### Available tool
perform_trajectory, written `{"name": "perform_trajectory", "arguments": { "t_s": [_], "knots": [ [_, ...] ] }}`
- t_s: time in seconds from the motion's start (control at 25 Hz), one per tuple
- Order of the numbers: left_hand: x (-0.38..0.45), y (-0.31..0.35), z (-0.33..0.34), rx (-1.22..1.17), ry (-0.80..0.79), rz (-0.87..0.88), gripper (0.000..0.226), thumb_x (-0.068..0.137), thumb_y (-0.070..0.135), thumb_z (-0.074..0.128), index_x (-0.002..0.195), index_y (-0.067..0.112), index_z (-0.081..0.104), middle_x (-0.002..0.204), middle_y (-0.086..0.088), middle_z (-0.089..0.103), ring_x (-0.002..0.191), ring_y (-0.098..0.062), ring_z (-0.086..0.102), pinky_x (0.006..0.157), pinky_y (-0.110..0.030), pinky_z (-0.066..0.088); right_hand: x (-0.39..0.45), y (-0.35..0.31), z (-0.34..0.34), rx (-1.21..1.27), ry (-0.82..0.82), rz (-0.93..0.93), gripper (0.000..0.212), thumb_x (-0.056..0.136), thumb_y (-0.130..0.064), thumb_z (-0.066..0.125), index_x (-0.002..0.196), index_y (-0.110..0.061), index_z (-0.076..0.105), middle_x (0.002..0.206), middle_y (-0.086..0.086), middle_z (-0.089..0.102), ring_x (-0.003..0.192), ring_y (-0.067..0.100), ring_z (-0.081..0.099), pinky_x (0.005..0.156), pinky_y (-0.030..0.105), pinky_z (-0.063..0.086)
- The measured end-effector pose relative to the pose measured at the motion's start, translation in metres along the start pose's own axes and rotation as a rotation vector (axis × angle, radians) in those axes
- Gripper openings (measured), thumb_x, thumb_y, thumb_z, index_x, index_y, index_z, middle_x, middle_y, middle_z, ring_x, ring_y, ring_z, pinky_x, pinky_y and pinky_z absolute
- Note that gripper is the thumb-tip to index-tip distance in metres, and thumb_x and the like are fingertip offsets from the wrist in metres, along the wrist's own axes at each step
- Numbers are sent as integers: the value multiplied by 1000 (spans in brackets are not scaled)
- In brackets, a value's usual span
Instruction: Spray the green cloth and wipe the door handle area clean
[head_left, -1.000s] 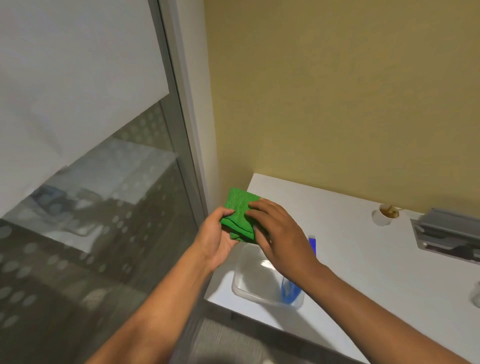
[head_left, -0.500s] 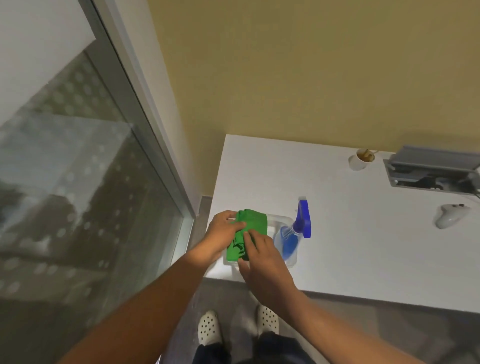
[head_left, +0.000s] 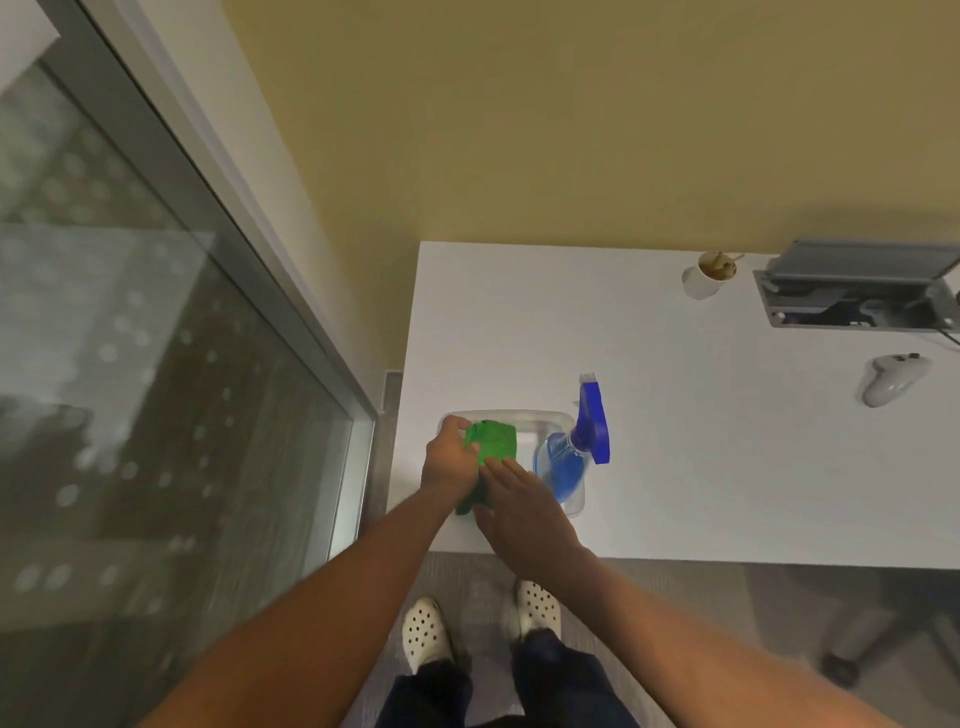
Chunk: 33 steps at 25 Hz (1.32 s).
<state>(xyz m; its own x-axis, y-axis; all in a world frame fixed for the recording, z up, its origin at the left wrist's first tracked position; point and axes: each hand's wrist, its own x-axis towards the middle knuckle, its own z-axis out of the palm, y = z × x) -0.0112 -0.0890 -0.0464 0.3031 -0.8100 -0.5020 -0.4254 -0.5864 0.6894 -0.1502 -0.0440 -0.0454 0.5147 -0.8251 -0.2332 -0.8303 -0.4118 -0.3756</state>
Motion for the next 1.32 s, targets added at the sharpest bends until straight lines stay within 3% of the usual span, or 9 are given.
{"name": "perform_trajectory", "arguments": {
  "t_s": [0.12, 0.24, 0.36, 0.48, 0.6, 0.76, 0.92, 1.12, 1.32],
  "knots": [
    [-9, -2, 3, 358, 95, 171, 32, 105, 12, 51, 135, 9, 60, 122, -20, 69, 109, -38, 68, 92, -43, 54, 5, 6, 2, -28, -76, -30, 45, 120, -39, 42, 160, -20, 51, 164, -2, 54, 150, 20, 50, 122, 39, 48],
    [-18, -7, 3, 671, 172, 450, 27, 104, 12, 53, 128, 6, 65, 122, -12, 68, 105, -31, 71, 85, -36, 57, 11, 8, 0, -136, -154, -80, 50, 121, -42, 35, 166, -21, 41, 171, -1, 42, 155, 23, 42, 119, 42, 49],
    [-21, -8, -1, 875, 134, 505, 22, 103, 16, 55, 115, 10, 73, 117, -7, 68, 113, -23, 64, 91, -33, 55, 16, 6, -3, -165, -212, -101, 50, 121, -43, 35, 165, -22, 42, 171, 1, 40, 154, 26, 41, 117, 45, 50],
    [-20, -22, -5, 1042, 52, 598, 28, 106, 26, 54, 124, 18, 75, 139, -2, 69, 150, -31, 41, 125, -50, 29, 18, 5, -1, -88, -246, -98, 51, 121, -43, 35, 167, -22, 41, 172, 0, 40, 159, 27, 36, 123, 49, 46],
    [-22, -33, -17, 1167, -23, 612, 37, 107, 32, 46, 137, 23, 67, 148, 2, 63, 162, -36, 13, 126, -66, -2, 25, 14, -2, -10, -279, -93, 46, 122, -35, 34, 161, -19, 50, 166, 0, 49, 155, 24, 41, 126, 47, 42],
    [-26, -35, -22, 1182, -36, 605, 36, 105, 40, 46, 111, 26, 78, 122, 5, 78, 160, -37, 20, 122, -73, -12, 32, 22, -4, 35, -332, -60, 41, 121, -28, 36, 144, -13, 66, 148, 7, 62, 144, 24, 51, 126, 47, 42],
    [-31, -36, -29, 1096, -22, 696, 23, 98, 30, 64, 90, 19, 83, 95, -7, 82, 149, -43, 43, 121, -77, 2, 35, 19, -4, -8, -358, -7, 43, 120, -22, 41, 158, -7, 56, 170, 14, 44, 161, 34, 34, 133, 47, 31],
    [-26, -39, -32, 1153, -42, 669, 44, 106, 35, 38, 141, 23, 61, 150, -6, 60, 163, -34, 8, 122, -66, -21, 18, 11, -15, -1, -308, -4, 55, 123, -33, 34, 175, -17, 28, 183, 4, 21, 170, 26, 17, 136, 48, 31],
    [-40, -27, -58, 1007, 235, 778, 56, 110, 38, 28, 158, 14, 43, 168, -13, 38, 162, -32, 15, 130, -58, 4, 3, -18, -46, -24, -24, 1, 64, 122, -38, 35, 178, -16, 14, 185, 4, 7, 172, 22, 7, 137, 34, 8]
  ]
}}
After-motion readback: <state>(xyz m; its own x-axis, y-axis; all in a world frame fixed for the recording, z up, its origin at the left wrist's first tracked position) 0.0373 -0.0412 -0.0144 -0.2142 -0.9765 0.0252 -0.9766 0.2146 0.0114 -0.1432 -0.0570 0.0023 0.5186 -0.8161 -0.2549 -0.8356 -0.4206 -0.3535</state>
